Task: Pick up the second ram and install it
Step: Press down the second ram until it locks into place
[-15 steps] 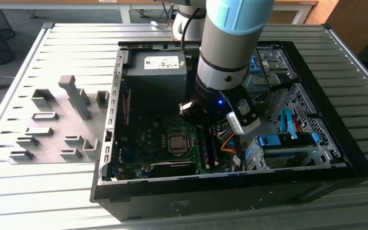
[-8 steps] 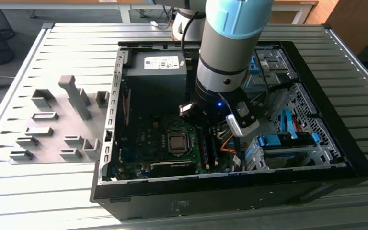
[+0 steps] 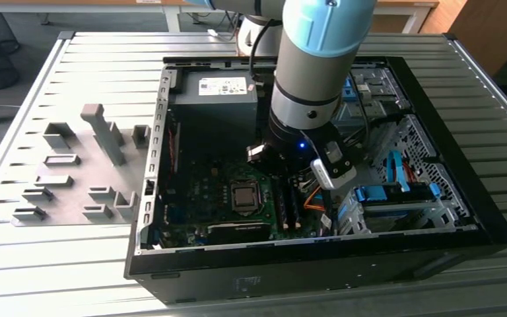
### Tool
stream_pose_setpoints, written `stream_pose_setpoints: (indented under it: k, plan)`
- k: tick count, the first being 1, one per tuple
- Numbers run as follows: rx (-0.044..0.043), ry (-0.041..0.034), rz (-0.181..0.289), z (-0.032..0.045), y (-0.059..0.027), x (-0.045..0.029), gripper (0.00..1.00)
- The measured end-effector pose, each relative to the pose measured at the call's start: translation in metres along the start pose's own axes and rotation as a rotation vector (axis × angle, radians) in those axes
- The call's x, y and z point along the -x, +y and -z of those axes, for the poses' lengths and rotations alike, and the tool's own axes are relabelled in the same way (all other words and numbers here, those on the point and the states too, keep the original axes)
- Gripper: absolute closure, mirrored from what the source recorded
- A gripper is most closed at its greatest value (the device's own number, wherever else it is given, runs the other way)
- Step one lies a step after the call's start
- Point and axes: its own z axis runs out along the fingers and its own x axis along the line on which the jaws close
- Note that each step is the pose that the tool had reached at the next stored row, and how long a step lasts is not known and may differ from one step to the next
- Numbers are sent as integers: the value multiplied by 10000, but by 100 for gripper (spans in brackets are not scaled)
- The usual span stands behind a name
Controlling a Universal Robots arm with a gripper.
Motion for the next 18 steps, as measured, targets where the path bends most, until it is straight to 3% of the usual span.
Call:
stream_pose_setpoints:
  k: [4, 10, 18]
  plan:
    - [26, -10, 0, 22, 4, 1, 89]
    - [20, -6, 1, 161, 5, -2, 89]
    - [18, -5, 1, 169, 5, -2, 89]
